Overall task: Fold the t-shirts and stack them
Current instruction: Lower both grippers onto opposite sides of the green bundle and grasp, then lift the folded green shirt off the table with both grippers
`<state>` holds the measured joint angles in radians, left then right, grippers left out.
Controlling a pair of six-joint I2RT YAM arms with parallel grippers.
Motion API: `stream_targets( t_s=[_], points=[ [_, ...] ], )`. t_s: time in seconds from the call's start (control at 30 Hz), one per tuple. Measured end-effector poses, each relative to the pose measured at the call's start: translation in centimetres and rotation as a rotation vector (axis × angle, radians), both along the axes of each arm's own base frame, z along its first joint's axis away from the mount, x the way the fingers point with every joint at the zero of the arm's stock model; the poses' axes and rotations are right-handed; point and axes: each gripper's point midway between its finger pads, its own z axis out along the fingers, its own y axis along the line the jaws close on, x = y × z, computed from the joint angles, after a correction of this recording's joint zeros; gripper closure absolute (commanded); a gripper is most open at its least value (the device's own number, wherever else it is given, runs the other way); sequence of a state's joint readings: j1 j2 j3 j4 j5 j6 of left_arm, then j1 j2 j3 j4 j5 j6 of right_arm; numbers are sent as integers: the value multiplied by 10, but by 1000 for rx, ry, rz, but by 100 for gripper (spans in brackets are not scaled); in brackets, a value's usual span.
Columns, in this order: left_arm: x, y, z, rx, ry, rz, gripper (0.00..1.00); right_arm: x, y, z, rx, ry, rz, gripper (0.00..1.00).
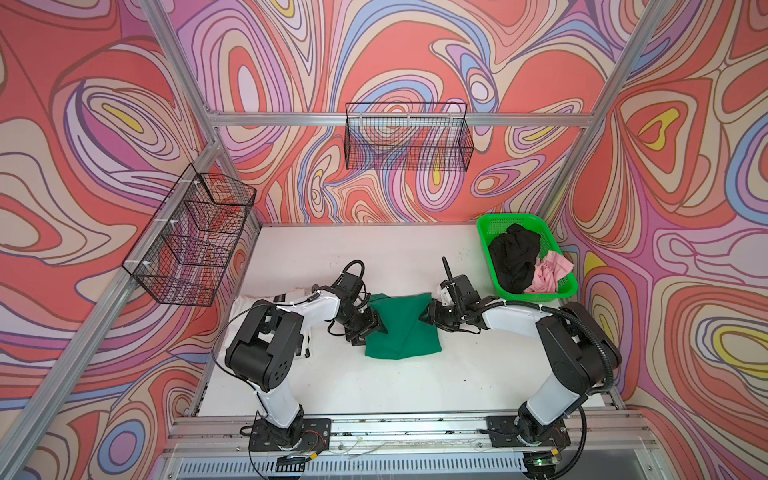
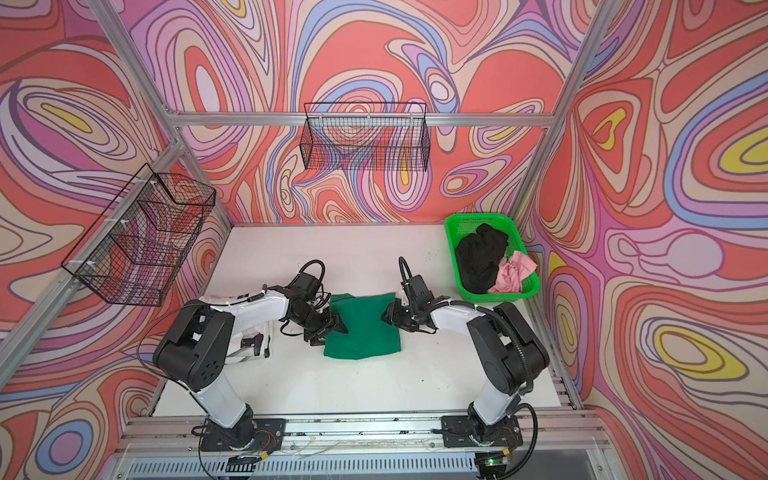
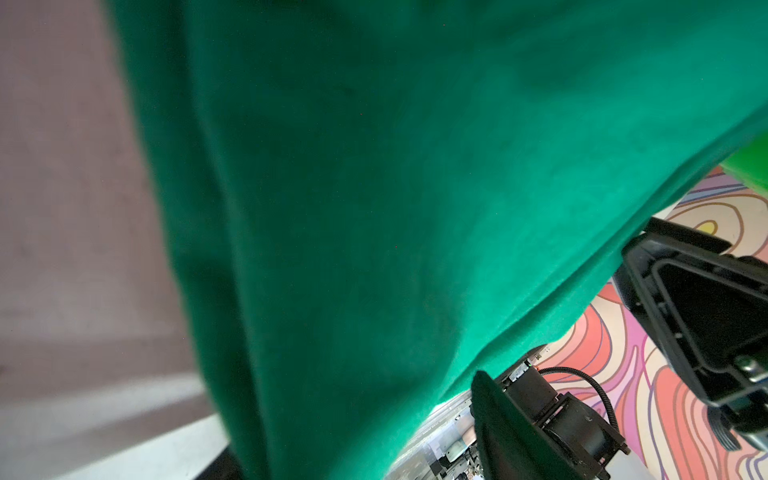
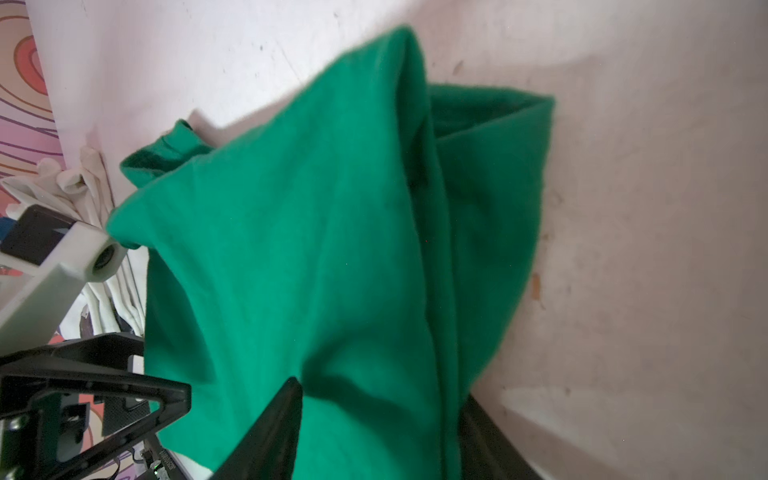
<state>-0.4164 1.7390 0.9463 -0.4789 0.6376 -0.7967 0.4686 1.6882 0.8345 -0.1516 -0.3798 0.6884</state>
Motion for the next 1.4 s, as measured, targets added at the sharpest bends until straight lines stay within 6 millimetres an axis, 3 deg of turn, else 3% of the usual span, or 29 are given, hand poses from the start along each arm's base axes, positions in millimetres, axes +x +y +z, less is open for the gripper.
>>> stream_targets(
  t_s=[0.2,0.37,0.5,0.67,0.87,1.03,1.17,1.27,1.4],
  points=[
    [-1,0,-1,0,5,-1,41,-2,-20,0,-133,22,4,33],
    [-3,0,-3,3,9,-4,48,-6,-34,-3,-188,54,14,37],
    [-6,-3,-5,4,14,-18,55,-7,-14,-4,-92,55,55,40],
    [-8,-8,-7,-6,21,-32,61,-10,27,-2,113,41,142,42],
    [-10,-8,-8,-9,21,-35,63,-23,48,1,305,33,205,45],
    [-10,-8,-10,-9,22,-35,76,-30,59,-1,397,56,233,59],
    [-12,-8,-13,-7,24,-37,100,-35,61,-7,393,78,229,82],
    [-12,-8,-13,-6,21,-39,100,-38,61,-10,387,84,229,100],
    [-10,-6,-11,19,-5,-41,100,-41,67,-9,383,81,234,100]
  ],
)
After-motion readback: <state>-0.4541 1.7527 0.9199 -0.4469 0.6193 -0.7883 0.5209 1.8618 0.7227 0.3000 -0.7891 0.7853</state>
